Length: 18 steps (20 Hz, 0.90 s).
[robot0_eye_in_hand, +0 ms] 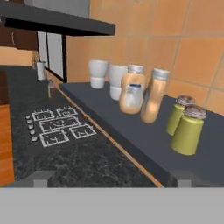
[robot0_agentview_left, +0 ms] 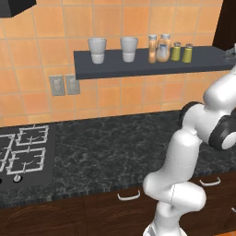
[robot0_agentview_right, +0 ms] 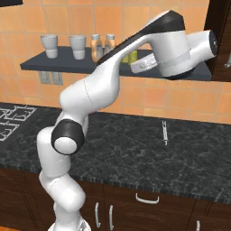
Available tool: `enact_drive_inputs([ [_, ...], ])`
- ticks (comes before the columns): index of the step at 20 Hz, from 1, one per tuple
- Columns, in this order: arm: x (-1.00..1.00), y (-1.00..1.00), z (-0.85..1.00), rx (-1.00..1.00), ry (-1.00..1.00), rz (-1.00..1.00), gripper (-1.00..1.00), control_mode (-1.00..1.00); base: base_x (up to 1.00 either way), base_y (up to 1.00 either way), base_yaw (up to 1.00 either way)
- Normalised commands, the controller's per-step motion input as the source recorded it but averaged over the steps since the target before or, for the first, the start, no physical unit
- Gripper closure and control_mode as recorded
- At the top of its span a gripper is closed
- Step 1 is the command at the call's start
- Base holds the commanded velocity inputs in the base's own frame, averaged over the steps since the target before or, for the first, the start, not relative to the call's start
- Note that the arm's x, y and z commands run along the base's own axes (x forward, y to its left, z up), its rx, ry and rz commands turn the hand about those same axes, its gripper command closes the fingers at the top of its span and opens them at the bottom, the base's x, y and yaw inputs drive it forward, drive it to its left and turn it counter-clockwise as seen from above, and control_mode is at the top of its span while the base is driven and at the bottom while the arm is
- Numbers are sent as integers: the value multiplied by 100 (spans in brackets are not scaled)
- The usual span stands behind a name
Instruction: Put the shaker and condiment bottle from the counter next to their counterparts in the cabinet.
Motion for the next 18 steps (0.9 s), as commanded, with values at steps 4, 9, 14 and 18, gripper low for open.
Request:
enact_drive_inputs([
  [4,-100,11,-100,-10,-43,-5,-100,-100,0,0,0],
  [9,-100,52,-58,-4,-32,-7,-100,-100,0,0,0],
  [14,-100,63,-46,-11,-27,-47,-100,-100,0,0,0],
  [18,-91,79,-15,-19,-40,-38,-100,-100,0,0,0],
])
